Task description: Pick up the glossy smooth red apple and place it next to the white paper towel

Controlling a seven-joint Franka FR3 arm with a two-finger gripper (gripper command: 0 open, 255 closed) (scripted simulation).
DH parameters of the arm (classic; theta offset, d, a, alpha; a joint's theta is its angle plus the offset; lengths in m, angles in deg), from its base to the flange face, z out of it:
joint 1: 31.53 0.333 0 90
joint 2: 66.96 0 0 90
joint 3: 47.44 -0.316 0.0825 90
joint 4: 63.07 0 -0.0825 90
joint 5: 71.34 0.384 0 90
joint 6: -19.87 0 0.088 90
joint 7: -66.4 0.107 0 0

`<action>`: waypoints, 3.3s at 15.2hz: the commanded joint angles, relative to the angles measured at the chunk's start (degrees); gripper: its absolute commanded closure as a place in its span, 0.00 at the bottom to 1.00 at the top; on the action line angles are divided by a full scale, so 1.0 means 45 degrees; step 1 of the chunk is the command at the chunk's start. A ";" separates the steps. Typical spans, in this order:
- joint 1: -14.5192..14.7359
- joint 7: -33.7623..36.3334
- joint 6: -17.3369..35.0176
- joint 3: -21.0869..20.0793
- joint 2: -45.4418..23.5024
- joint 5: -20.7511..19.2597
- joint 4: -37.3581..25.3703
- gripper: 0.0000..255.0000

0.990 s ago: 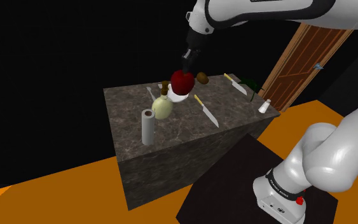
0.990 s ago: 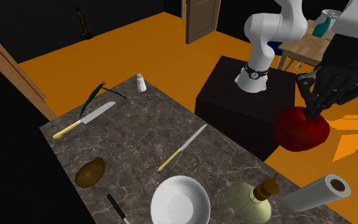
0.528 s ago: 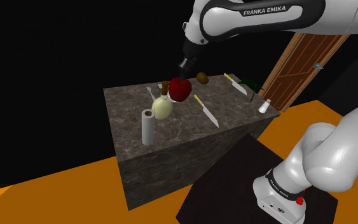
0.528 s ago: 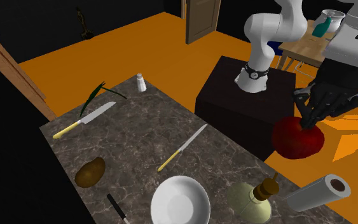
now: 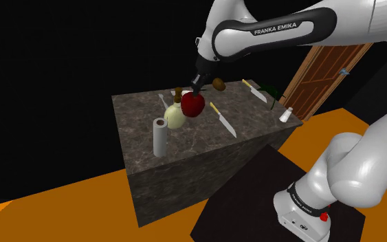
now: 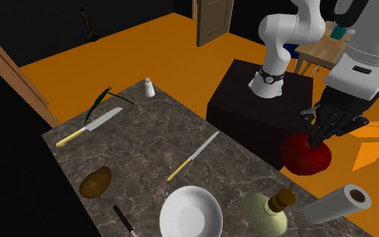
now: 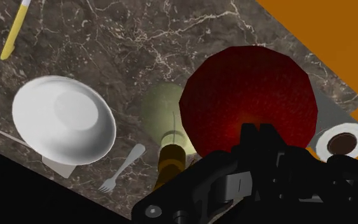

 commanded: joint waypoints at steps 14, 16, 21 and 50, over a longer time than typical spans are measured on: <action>0.0010 -0.0200 0.2525 0.0005 -0.1056 0.0172 0.1462 1.00; 0.0012 -0.0233 0.2861 0.0003 -0.1244 0.0204 0.1612 1.00; 0.0015 -0.0323 0.3697 -0.0006 -0.1758 0.0299 0.1936 1.00; -0.0019 -0.0680 0.6082 -0.0104 -0.3607 0.0694 0.2482 0.00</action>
